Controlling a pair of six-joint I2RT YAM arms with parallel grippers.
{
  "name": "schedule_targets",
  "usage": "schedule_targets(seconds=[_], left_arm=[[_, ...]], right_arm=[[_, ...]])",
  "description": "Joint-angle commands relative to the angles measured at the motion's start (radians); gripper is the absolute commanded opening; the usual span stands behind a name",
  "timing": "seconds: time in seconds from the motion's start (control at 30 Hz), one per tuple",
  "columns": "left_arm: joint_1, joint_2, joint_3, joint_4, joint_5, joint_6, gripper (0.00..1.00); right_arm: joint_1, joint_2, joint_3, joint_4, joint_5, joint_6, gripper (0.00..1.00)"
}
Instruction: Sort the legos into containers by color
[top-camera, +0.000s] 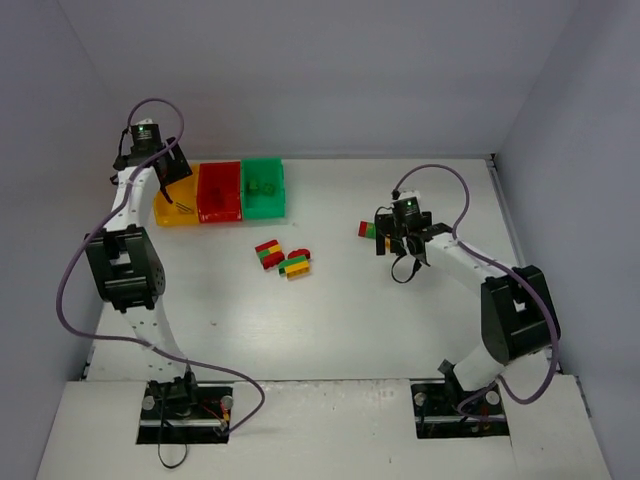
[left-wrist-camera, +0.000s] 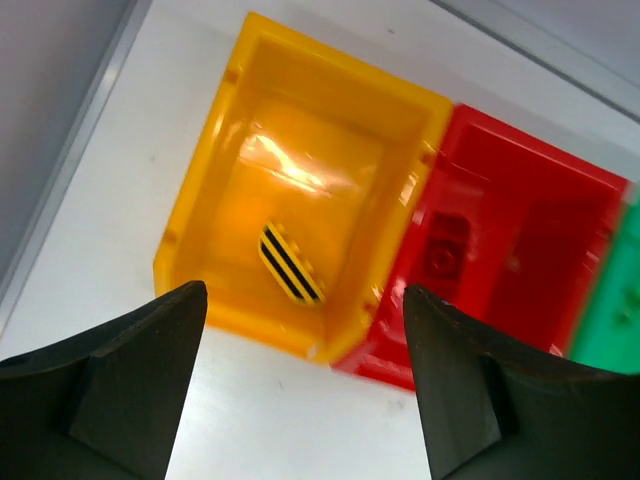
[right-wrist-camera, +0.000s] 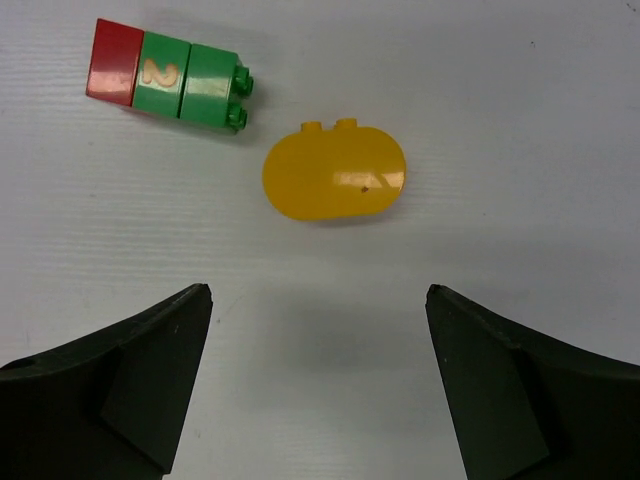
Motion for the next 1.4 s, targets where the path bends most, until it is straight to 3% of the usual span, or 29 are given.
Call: schedule_targets(seconds=[0.0, 0.27, 0.43, 0.73, 0.9, 1.0, 1.03, 1.1, 1.13, 1.17, 1.2, 1.37], left_arm=[[-0.039, -0.210, -0.042, 0.020, 0.065, -0.071, 0.73], [-0.132, -0.431, -0.334, 0.007, 0.127, -0.179, 0.73], [-0.217, -0.558, -0.426, -0.049, 0.147, -0.170, 0.73], [-0.244, -0.697, -0.564, -0.094, 0.182, -0.133, 0.73], [-0.248, -0.733, -0.612, -0.066, 0.278, -0.116, 0.73], [-0.255, -0.746, -0.622, -0.059, 0.329, -0.115, 0.73], [-0.257, -0.747, -0.619, -0.060, 0.341, -0.115, 0.73], [-0.261, -0.749, -0.606, -0.068, 0.377, -0.118, 0.73], [-0.269, -0.749, -0.598, -0.071, 0.390, -0.127, 0.73], [-0.275, -0.746, -0.577, -0.074, 0.421, -0.133, 0.73], [-0.281, -0.740, -0.564, -0.080, 0.435, -0.139, 0.73], [-0.355, -0.697, -0.478, -0.097, 0.525, -0.176, 0.73]], right_arm=[[-0.017, 0.050, 0.087, 0.022, 0.065, 0.026, 0.88], [-0.038, 0.207, 0.186, 0.022, 0.091, 0.069, 0.91], [-0.047, 0.282, 0.225, 0.022, 0.084, 0.073, 0.90], [-0.064, 0.328, 0.214, 0.074, 0.053, 0.034, 0.82], [-0.067, 0.323, 0.180, 0.095, 0.007, 0.003, 0.63], [-0.067, 0.299, 0.158, 0.099, -0.005, 0.003, 0.44], [-0.064, 0.287, 0.148, 0.100, -0.013, 0.004, 0.32], [-0.052, 0.231, 0.115, 0.106, -0.028, 0.001, 0.21], [-0.044, 0.208, 0.101, 0.111, -0.046, -0.005, 0.09], [-0.014, 0.152, 0.087, 0.118, -0.057, -0.019, 0.04], [0.005, 0.120, 0.072, 0.128, -0.066, -0.052, 0.00], [0.172, -0.100, -0.011, 0.209, -0.145, -0.164, 0.00]])
